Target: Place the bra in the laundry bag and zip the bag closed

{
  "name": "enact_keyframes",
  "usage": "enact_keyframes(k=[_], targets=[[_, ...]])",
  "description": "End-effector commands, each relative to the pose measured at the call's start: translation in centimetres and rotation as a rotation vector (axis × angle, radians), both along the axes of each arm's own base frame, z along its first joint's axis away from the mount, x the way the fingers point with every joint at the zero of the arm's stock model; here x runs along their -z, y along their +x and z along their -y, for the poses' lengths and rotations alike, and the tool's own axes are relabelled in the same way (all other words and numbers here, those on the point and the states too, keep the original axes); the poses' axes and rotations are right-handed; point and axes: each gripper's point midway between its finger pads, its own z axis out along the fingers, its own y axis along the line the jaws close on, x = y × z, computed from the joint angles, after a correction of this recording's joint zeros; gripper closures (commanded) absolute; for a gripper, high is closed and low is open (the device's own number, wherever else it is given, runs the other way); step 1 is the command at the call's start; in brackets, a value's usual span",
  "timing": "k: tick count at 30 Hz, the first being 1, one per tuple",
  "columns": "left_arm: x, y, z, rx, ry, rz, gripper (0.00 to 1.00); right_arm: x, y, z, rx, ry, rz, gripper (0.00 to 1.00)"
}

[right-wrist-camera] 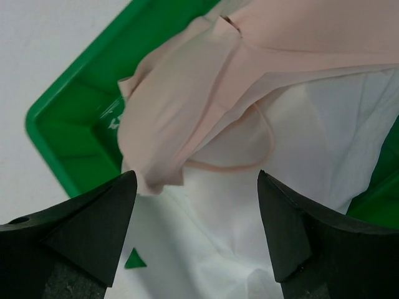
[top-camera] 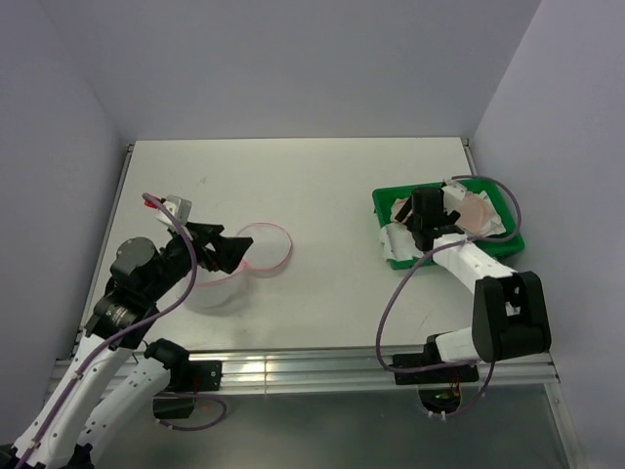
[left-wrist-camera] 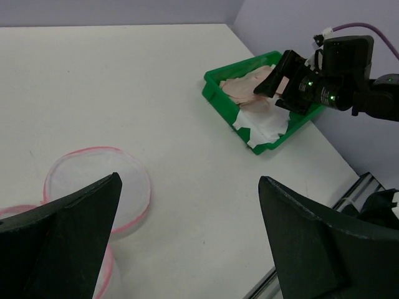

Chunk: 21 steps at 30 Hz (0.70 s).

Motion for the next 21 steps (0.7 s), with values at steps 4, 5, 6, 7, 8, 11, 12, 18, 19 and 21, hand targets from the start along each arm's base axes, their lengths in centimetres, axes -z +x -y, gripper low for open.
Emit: enact_keyframes(k=[4, 5, 6, 7, 8, 11, 12, 18, 19, 21], targets=[[0.8, 0.9, -0.4, -0.037, 0.034, 0.023, 0.01, -0.6, 3.2, 0.7, 0.045, 0.096, 0.041, 0.21], [0.9, 0.9, -0.4, -0.037, 0.036, 0.023, 0.01, -0.2, 3.3, 0.4, 0.038, 0.113, 0.036, 0.22], [1.0, 1.0, -0.4, -0.037, 0.036, 0.019, 0.01, 0.0, 3.4, 0.4, 0.038, 0.126, 0.033, 0.23], [1.1, 1.0, -0.5, -0.04, 0.039, 0.018, 0.01, 0.3, 3.5, 0.3, 0.041, 0.141, 0.036, 0.27], [1.1, 0.9, -0.5, -0.04, 0.036, 0.021, 0.01, 0.3, 3.8, 0.3, 0.037, 0.155, 0.049, 0.29], [1.1, 0.9, -0.4, -0.034, 0.035, 0.022, 0.01, 0.0, 4.3, 0.5, 0.044, 0.178, 0.091, 0.47], [1.2, 0.9, -0.3, -0.032, 0.036, 0.019, 0.01, -0.4, 4.5, 0.5, 0.047, 0.18, 0.105, 0.56], [1.6, 0.9, 0.9, 0.03, 0.031, -0.01, 0.01, -8.4, 3.3, 0.7, 0.006, 0.135, 0.417, 1.0], [1.4, 0.8, 1.1, 0.04, 0.028, -0.013, 0.01, -10.8, 2.2, 0.6, -0.013, 0.128, 0.483, 1.0], [1.5, 0.8, 1.8, 0.079, 0.018, -0.031, 0.01, -13.8, 1.3, 0.2, -0.067, 0.107, 0.537, 1.0]])
